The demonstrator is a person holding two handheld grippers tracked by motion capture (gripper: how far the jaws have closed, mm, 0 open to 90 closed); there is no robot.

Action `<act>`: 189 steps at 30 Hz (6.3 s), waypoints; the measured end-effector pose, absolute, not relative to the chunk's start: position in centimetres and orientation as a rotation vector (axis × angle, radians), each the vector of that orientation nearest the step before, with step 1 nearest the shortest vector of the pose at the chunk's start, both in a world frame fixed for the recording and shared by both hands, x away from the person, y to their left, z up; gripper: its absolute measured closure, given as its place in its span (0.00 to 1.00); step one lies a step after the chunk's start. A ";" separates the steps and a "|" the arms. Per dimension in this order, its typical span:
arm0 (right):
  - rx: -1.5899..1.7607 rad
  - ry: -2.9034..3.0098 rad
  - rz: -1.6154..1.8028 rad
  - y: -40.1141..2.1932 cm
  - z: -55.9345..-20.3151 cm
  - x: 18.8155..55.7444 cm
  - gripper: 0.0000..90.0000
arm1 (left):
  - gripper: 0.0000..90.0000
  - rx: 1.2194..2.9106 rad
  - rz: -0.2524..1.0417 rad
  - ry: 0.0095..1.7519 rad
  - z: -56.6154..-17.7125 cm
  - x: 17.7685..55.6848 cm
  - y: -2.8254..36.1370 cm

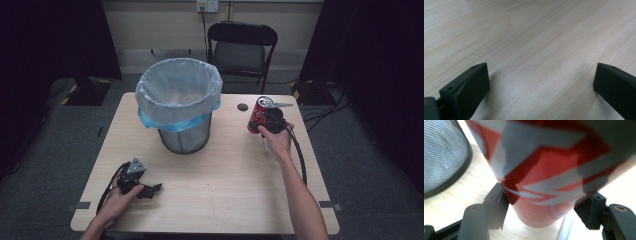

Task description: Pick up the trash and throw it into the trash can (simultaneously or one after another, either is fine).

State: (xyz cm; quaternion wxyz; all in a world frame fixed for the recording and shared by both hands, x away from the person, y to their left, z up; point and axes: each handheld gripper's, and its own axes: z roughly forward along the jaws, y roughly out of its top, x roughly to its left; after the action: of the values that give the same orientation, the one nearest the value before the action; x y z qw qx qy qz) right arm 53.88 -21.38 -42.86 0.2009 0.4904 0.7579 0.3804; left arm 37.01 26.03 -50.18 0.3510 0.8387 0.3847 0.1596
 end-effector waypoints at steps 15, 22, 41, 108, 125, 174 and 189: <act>1.329 2.084 1.203 -21.0 -40.3 52.4 0.38 | 0.00 2.172 0.414 0.994 -50.2 37.0 26.0; 1.308 2.081 1.253 -20.8 -39.5 52.0 0.38 | 0.00 2.172 0.413 0.994 -50.2 37.0 26.0; 1.187 2.028 1.379 -18.7 -34.6 51.0 0.39 | 0.00 2.172 0.413 0.994 -50.2 37.0 26.0; 0.852 1.949 1.695 -9.7 -22.6 51.3 0.39 | 0.00 2.173 0.412 0.995 -50.2 37.0 26.0; 0.778 2.120 1.707 -4.3 -22.8 51.3 0.38 | 0.00 2.166 0.416 0.997 -50.2 37.0 26.0; 0.872 2.066 1.597 -6.3 -23.5 51.4 0.26 | 0.00 2.164 0.413 0.999 -50.2 37.0 26.0; 0.965 2.040 1.555 -11.1 -24.1 51.0 0.24 | 0.00 2.173 0.412 0.995 -50.2 37.0 26.0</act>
State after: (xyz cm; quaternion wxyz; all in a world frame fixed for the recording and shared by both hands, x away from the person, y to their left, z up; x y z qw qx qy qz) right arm 51.04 -11.11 -24.08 0.1989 0.3451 0.7295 0.5560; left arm 37.02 26.04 -50.17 0.3508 0.8391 0.3841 0.1593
